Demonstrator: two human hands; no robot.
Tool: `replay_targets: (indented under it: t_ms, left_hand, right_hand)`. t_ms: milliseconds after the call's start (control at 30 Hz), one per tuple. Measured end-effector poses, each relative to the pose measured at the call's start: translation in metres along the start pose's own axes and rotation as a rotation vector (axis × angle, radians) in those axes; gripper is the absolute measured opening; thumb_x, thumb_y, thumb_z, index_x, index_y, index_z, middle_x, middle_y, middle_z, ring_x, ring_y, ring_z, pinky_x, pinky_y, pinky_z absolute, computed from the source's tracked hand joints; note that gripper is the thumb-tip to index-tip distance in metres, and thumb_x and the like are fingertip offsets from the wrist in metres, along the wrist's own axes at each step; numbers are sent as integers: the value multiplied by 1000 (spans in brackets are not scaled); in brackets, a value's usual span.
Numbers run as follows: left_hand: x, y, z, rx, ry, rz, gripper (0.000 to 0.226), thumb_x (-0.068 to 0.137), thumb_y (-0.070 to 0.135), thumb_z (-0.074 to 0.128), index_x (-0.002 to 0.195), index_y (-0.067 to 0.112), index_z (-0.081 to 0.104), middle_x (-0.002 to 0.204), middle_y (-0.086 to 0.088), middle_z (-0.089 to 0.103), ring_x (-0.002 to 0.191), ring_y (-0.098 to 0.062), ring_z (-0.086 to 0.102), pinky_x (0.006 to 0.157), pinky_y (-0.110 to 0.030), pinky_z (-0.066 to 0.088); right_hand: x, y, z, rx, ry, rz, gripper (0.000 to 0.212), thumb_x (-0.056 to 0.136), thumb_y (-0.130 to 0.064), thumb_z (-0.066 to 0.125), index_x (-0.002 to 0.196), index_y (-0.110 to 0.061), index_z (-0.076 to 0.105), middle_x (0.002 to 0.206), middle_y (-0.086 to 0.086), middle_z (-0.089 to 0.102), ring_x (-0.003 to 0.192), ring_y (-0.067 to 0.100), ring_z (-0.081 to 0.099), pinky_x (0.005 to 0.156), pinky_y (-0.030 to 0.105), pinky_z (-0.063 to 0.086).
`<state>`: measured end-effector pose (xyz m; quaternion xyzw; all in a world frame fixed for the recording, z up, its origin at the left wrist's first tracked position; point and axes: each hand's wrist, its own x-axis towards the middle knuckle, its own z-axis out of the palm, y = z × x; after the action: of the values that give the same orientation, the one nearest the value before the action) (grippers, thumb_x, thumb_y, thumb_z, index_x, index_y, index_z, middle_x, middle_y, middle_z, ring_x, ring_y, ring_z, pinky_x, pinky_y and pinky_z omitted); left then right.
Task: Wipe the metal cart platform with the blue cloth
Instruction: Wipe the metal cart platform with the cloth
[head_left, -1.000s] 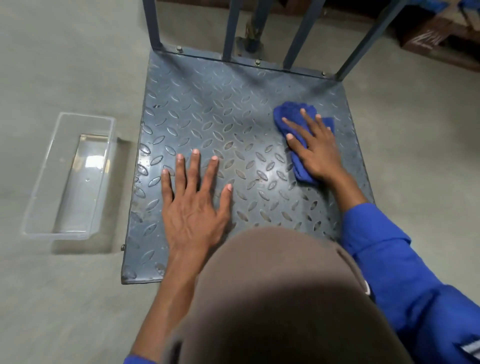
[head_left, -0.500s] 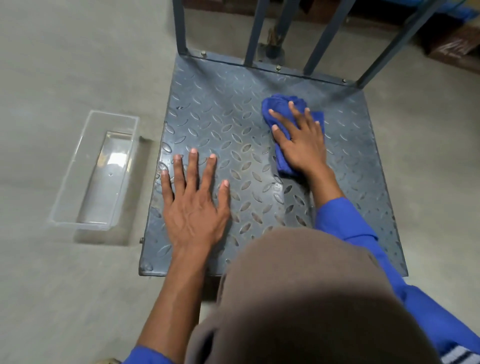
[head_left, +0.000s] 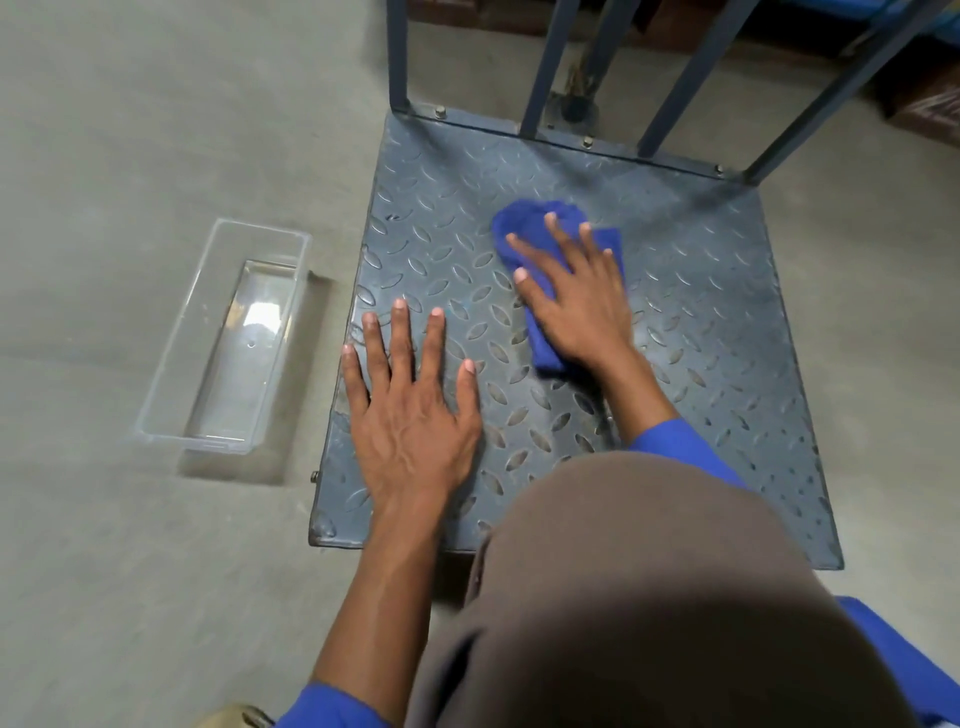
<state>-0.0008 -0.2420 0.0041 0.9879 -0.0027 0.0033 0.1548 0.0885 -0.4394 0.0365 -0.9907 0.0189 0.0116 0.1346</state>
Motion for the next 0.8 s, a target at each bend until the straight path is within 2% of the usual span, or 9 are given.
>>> replay_targets:
  t_ms: [67,133,167,233,300,400,467,633,800]
  left_hand:
    - [0,0,1,-11,17,0,71,108,64,7,173,35,5,182,-1,-10,167,-24,-16,135,-52,-6]
    - [0,0,3,-9,30,4,71,109,63,10,174,34,8,182,-1,-7,168,-24,-13,135,-52,-7]
    - [0,-1,3,-6,30,5,71,109,63,11,174,34,8,182,-1,-8,168,-24,-14,135,-52,-7]
    - [0,-1,3,-3,12,7,71,109,63,10,173,35,4,182,-1,-12,167,-24,-17,135,-52,-9]
    - [1,0,3,-19,11,6,71,108,63,10,173,35,4,182,-1,-12,167,-24,-17,134,-51,-10]
    - [2,-1,1,-44,12,28,72,108,61,15,174,30,14,182,-4,-4,168,-27,-10,135,-52,-6]
    - [4,-15,-3,-36,16,113,72,110,61,22,173,26,21,182,-6,4,169,-28,-3,136,-51,1]
    - [17,-61,-14,21,-56,393,74,111,59,29,174,22,17,182,-10,6,169,-29,1,136,-53,11]
    - [18,-46,-24,26,-132,364,77,110,51,33,173,12,13,181,-19,-2,169,-32,-4,136,-54,11]
  right_hand:
    - [-24,-15,12,-28,-21,-242,54,109,-63,31,162,-55,35,180,-12,15,168,25,5,136,53,4]
    - [-34,-12,17,-29,-58,-376,52,109,-63,36,161,-56,37,179,-16,16,168,20,4,135,47,1]
    - [-30,-7,14,6,-51,-361,52,108,-64,39,159,-56,40,178,-18,17,168,19,5,136,48,2]
    - [-18,2,7,109,-3,-205,53,103,-69,42,155,-57,46,177,-18,22,168,19,8,135,54,8]
    - [-10,-2,8,109,26,-112,57,100,-72,41,154,-58,47,177,-18,22,168,19,8,135,55,10]
    - [-13,-17,18,-12,-6,-346,56,103,-70,41,157,-56,44,178,-15,21,168,22,9,135,53,11]
    - [-13,-19,18,-55,-34,-488,54,107,-67,41,159,-54,42,178,-15,21,168,21,9,135,52,12]
    - [-3,-20,12,-91,-54,-543,52,110,-64,43,159,-50,45,178,-9,23,168,25,11,134,54,15]
    - [3,-21,4,-153,-94,-607,56,111,-62,39,164,-45,38,180,-3,18,168,31,6,134,56,13]
